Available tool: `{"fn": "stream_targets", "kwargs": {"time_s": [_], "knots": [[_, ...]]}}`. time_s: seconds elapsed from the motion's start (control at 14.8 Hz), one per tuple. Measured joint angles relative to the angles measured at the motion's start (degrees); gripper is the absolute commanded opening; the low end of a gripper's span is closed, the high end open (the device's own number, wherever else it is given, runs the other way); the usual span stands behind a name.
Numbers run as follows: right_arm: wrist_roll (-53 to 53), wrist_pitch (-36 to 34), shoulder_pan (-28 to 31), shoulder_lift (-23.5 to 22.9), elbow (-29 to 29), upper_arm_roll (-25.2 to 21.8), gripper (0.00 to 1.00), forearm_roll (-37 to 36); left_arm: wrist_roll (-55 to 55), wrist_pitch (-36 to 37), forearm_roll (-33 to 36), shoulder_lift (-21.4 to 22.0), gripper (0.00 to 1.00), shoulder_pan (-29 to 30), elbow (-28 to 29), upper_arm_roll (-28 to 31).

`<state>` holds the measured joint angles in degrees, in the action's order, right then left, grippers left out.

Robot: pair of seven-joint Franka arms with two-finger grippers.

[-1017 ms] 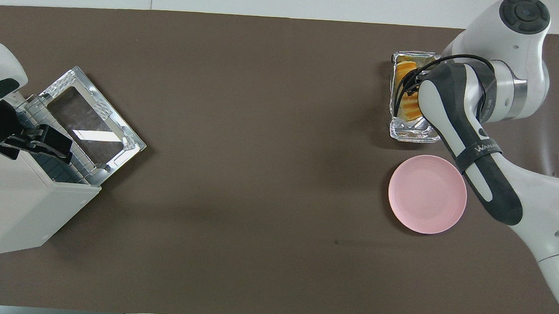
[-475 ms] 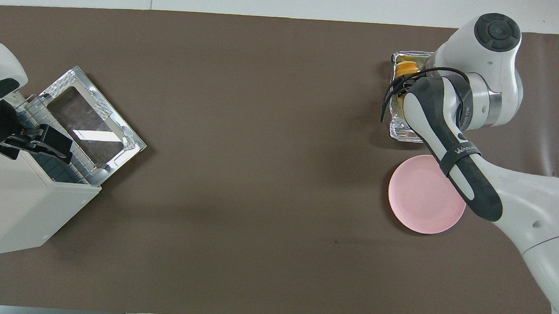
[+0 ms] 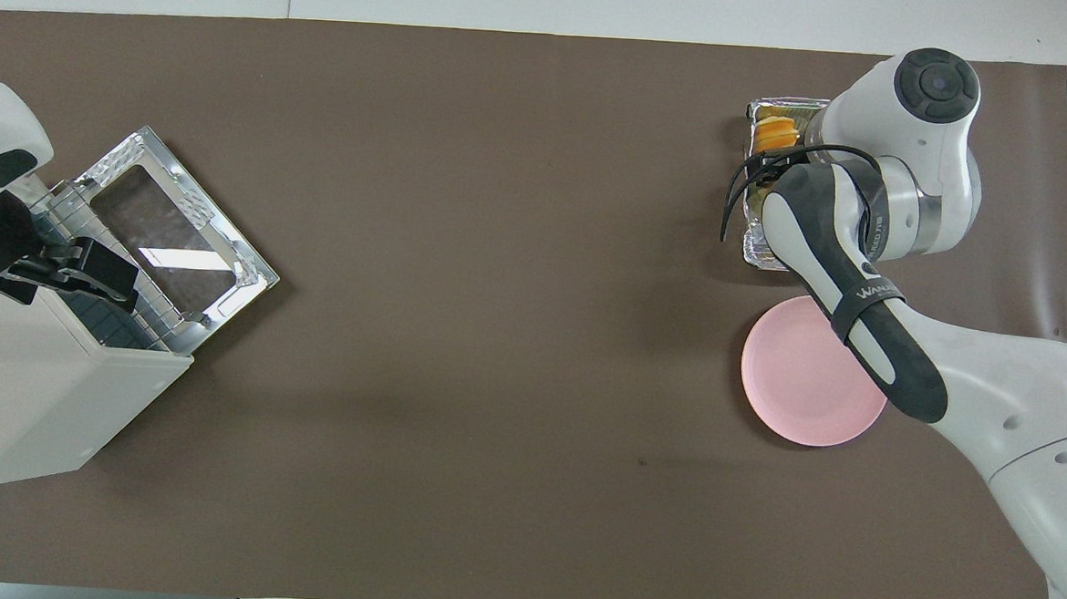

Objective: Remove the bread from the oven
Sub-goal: 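Grasp the bread slices in the foil tray with the right gripper, then lift the bread out of the tray and place it on the pink plate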

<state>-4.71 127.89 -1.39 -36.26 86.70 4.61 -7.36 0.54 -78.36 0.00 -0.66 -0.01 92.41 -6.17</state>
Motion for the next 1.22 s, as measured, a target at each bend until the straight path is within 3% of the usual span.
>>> {"fn": "stream_targets", "kwargs": {"time_s": [0.07, 0.47, 0.81, 1.08, 1.22], "knots": [[0.0, 0.4, 0.0, 0.0, 0.4, 0.0, 0.0, 0.0, 0.0, 0.0, 0.0, 0.0, 1.0, 0.0, 0.0, 0.0], [0.0, -0.8, 0.5, 0.5, -0.1, 0.0, 0.0, 0.0, 0.0, 0.0, 0.0, 0.0, 1.0, 0.0, 0.0, 0.0], [0.2, -9.7, 0.7, 2.1, -4.2, 0.0, 0.0, -0.2, 0.0, 0.0, 0.0, 0.0, 1.0, 0.0, 0.0, 0.0], [0.4, -20.7, 0.4, 8.7, -4.8, 0.2, 0.0, 0.3, 0.0, 0.0, 0.0, 0.0, 1.0, 0.0, 0.0, 0.0], [0.4, -23.5, 0.4, 14.8, -0.4, 0.2, 0.0, 3.7, 0.0, 0.0, 0.0, 0.0, 1.0, 0.0, 0.0, 0.0]]}}
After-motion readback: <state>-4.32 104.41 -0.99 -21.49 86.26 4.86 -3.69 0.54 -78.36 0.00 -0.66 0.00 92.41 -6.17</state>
